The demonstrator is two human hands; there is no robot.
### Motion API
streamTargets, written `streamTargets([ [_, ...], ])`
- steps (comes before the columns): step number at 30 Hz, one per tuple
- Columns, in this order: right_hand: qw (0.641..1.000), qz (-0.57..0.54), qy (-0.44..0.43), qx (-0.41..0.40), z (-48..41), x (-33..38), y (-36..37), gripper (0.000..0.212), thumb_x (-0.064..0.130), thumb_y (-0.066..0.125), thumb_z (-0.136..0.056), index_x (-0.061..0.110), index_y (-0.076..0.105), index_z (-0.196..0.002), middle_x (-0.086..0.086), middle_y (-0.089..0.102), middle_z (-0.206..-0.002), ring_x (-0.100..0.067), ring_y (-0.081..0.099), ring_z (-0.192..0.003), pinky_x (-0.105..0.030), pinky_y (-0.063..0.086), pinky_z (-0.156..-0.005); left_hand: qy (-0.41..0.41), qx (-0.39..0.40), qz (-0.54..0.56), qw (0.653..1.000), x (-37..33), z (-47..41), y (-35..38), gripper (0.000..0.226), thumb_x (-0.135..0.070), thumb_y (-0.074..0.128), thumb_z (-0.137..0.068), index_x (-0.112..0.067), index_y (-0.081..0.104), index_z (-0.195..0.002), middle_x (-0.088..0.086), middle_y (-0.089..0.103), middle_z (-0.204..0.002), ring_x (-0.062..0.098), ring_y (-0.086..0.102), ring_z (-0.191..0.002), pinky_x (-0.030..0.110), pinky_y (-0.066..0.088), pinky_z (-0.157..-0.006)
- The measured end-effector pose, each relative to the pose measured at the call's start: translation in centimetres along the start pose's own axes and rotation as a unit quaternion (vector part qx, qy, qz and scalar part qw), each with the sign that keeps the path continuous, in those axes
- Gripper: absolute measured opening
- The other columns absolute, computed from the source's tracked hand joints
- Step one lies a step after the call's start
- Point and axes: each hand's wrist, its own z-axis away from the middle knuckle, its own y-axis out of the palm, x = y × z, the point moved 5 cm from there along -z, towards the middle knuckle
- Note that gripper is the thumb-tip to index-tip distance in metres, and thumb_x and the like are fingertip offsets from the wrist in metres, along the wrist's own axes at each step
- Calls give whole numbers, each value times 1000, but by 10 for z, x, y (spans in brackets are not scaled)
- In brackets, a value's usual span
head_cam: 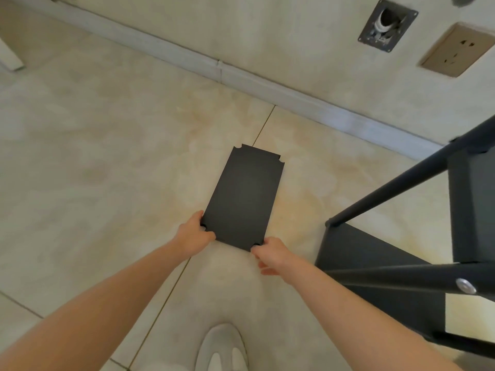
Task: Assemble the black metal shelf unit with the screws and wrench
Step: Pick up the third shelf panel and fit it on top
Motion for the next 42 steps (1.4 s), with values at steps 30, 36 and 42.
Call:
streamTargets([
  [30,917,-381,-111,-38,78,58,-36,19,8,61,-93,14,55,-109,-11,64,-113,-32,72,-87,-44,62,-66,-100,75,501,856,-23,47,18,20,-17,68,-95,-6,64,-112,14,65,-112,27,71,-86,37,62,-66],
  [36,906,-407,-116,-13,127,71,-53,15,4,60,-94,12,56,-107,-15,66,-111,-34,72,-88,-45,61,-62,-54,81,516,851,-45,75,-10,24,-13,67,-95,0,66,-116,17,73,-113,28,71,-102,38,64,-73],
  [42,930,-289,-226,-25,207,76,-79,18,10,60,-96,25,55,-106,-1,63,-112,-24,70,-95,-38,62,-65,43,76,483,871,-90,119,-40,20,-21,61,-100,-10,68,-115,4,78,-106,17,76,-89,39,62,-78],
])
